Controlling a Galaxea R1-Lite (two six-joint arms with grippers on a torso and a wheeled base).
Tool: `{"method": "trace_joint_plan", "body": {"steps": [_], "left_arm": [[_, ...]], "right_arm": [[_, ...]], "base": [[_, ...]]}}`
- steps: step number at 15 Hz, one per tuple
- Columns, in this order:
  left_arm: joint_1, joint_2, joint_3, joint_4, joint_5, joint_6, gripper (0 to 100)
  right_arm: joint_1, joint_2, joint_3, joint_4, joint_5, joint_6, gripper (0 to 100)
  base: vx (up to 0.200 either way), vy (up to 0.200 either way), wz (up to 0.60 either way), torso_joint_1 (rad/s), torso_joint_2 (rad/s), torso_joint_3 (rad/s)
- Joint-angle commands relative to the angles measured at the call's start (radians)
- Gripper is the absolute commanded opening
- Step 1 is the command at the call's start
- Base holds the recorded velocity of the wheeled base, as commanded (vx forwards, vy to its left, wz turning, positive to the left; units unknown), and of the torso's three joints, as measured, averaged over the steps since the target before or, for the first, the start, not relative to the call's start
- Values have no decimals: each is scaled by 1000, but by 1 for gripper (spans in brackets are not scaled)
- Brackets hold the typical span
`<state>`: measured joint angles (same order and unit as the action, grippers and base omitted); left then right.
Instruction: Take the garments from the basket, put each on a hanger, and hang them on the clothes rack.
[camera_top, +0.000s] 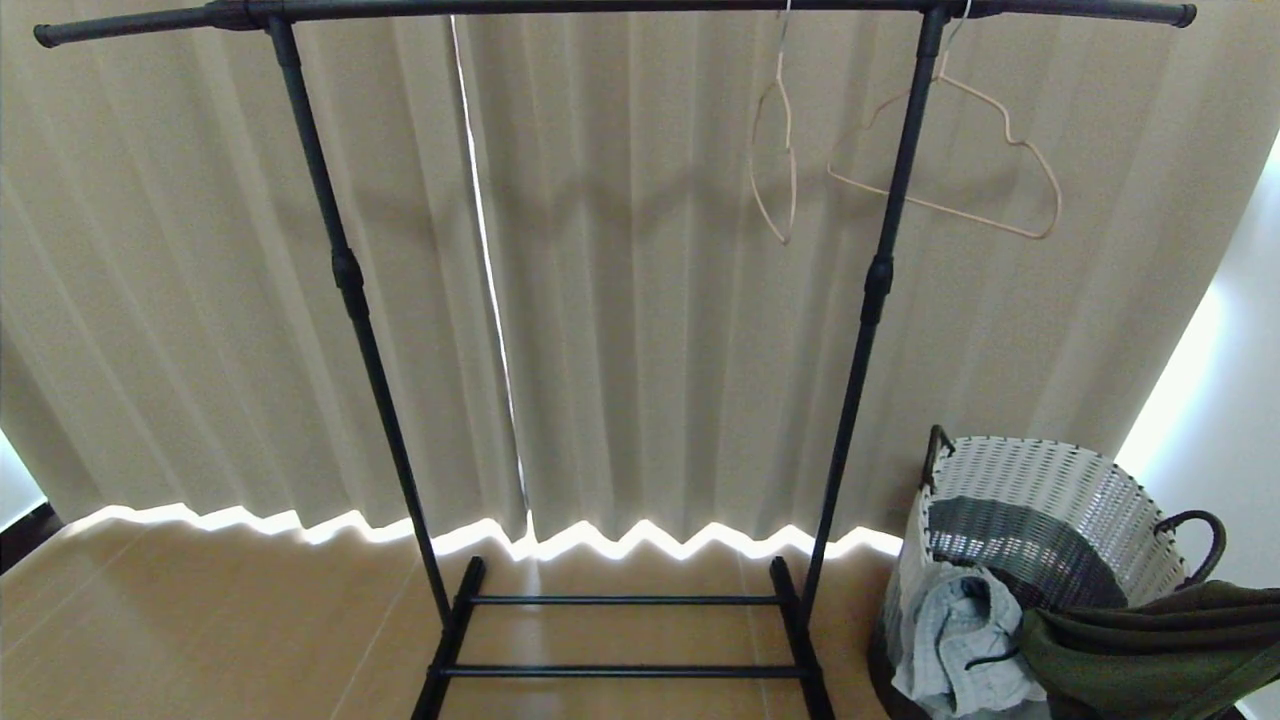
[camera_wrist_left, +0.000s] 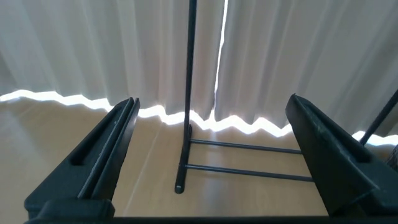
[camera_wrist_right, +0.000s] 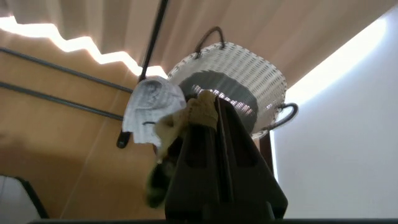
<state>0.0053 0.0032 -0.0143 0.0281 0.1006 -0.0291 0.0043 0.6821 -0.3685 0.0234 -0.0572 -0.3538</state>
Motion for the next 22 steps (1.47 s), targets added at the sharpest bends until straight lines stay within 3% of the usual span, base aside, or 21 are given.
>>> {"method": "trace_joint_plan", "body": {"steps": [1,5,7,8,10,13,16,19,22], "left_arm": [[-1,1,2,1,1,5,100],[1,1,2,1,-6,38,100],[1,0,8,-86,-36,83,100],[1,0,0,-109,-64,83,100],[-4,9,-90,-116,-245,83,100],[-28,276,-322,-114,-374,81,100],[-85,606,-536,-119,-411,91,100],[-266,810,-579,-134,-407,77,100],[-409,1014,-612,-212,-397,71,100]], "right_arm": [[2,4,2,0,0,-1,0],[6,5,-3,-2,0,-1,0],[8,2,-29,-3,48,10,0],[8,4,-41,0,57,18,0],[13,39,-112,1,85,52,0],[62,116,-250,3,96,64,0],[126,211,-415,1,96,90,0],[273,329,-564,3,94,180,0],[356,441,-638,0,96,210,0]], "base": [[0,0,0,0,0,0],[0,0,0,0,0,0],[0,0,0,0,0,0],[0,0,0,0,0,0],[0,0,0,0,0,0],[0,0,0,0,0,0],[0,0,0,0,0,0],[0,0,0,0,0,0],[0,0,0,0,0,0]]}}
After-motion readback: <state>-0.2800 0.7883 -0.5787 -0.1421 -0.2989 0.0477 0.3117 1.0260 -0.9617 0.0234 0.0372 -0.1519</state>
